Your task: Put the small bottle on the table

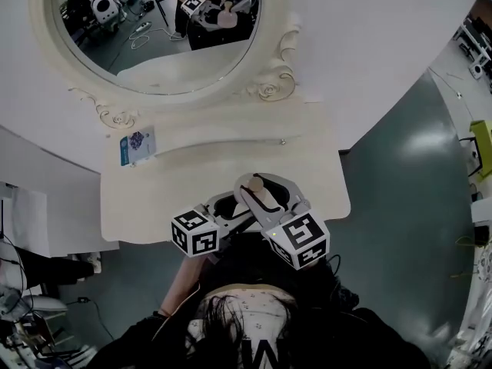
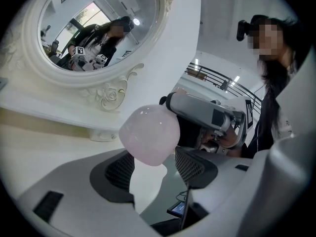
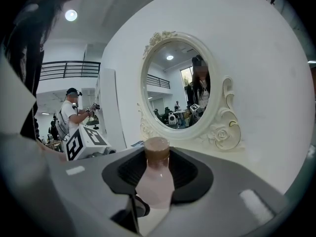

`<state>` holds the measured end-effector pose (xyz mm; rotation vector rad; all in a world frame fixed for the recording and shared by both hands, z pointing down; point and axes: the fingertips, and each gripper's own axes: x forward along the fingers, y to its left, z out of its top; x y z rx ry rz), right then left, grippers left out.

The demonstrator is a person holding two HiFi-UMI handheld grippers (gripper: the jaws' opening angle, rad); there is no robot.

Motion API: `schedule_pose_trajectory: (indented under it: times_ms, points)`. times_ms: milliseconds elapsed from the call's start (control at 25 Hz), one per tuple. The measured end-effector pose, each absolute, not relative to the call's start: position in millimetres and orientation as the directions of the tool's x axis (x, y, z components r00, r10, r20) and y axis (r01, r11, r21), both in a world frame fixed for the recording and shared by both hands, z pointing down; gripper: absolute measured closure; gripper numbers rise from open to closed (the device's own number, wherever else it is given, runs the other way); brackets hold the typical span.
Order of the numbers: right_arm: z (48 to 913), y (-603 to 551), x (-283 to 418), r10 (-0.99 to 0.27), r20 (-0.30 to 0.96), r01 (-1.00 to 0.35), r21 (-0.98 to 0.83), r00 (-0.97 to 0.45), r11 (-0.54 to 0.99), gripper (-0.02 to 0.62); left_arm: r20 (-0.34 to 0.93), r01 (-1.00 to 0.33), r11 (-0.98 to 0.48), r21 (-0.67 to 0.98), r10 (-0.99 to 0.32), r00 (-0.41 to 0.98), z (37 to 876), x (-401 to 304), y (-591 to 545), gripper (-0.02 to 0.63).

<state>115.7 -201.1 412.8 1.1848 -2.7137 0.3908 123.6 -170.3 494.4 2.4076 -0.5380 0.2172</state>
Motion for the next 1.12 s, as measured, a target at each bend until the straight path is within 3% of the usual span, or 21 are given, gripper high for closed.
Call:
schedule_pose_trajectory:
  times_ms: [680,1120]
  points:
    - [410,-259,125,-0.737,0.225,-0.769,-0.233,-0.638,0.595,0.446,0.323,-0.438,-0.719,0.54,-0.303,0.897,499,120,-216,0.347]
    - [434,-327,141,-0.78,0.287,-0.832,-0.199,-0.555,0.519,0.446,0.32,-0.517,-0.636,0.573,-0.407,0.856,513,61,-252,0.347]
